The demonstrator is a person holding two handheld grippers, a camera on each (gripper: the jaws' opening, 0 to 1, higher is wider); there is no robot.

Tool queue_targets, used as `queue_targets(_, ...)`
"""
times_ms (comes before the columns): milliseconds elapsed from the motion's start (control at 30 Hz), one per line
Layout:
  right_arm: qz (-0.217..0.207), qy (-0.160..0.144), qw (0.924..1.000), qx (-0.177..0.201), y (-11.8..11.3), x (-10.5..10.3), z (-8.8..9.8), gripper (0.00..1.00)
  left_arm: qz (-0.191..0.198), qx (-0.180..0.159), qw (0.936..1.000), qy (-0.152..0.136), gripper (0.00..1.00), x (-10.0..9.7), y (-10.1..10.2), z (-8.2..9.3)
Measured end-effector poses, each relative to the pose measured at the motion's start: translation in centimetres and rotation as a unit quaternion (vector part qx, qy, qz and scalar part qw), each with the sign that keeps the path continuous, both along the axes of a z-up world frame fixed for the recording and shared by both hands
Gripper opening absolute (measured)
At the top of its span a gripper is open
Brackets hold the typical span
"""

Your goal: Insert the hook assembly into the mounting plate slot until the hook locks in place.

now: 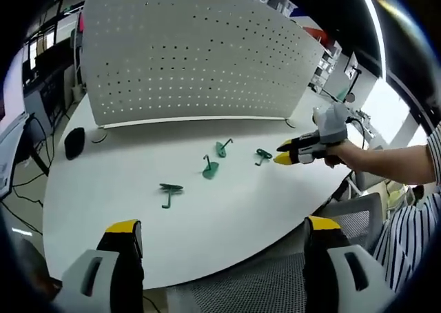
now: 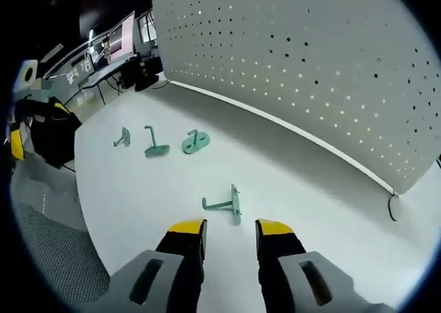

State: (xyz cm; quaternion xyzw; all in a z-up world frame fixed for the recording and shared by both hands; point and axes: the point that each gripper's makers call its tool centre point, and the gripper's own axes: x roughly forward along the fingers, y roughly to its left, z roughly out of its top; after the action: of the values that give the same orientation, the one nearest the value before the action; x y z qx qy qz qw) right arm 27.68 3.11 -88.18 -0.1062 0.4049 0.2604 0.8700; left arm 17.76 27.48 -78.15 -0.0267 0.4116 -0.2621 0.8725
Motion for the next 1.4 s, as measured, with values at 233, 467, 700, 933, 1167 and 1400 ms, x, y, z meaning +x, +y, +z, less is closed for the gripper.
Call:
queue_targets(233,0.000,0.016,0.9999,-0.007,0.2,0.7,-1.2,0.19,0.000,0.006,1.0000,0.000,1.00,0.4,0.3,0.1)
queue_targets(467,0.014,0.025,0.9992,-0.028,0.2,1.5,-2.5,0.17,0.000,0.007,0.9999,0.009,1.00,0.1,0.0,-0.3)
queue_targets(700,0.052,0.014,0.9970,-0.055,0.7,1.8,-2.6,0.12,0.002,0.007,0.9998,0.016,1.00,0.1,0.1,-0.6)
queue_targets(933,0.048,0.020,0.9975,-0.048,0.8,1.9,-2.7,0.08,0.007,0.011,0.9998,0.013,1.00,0.4,0.3,-0.7)
queue_targets(1167,0.036,0.023,0.9985,-0.036,0.8,1.6,-2.7,0.03,0.006,0.009,0.9999,0.014,1.00,0.6,0.0,-0.8)
queue_targets(1400,0.026,0.020,0.9989,-0.034,0.8,1.7,-2.7,0.01,-0.001,0.008,0.9998,0.016,1.00,0.5,-0.4,-1.1)
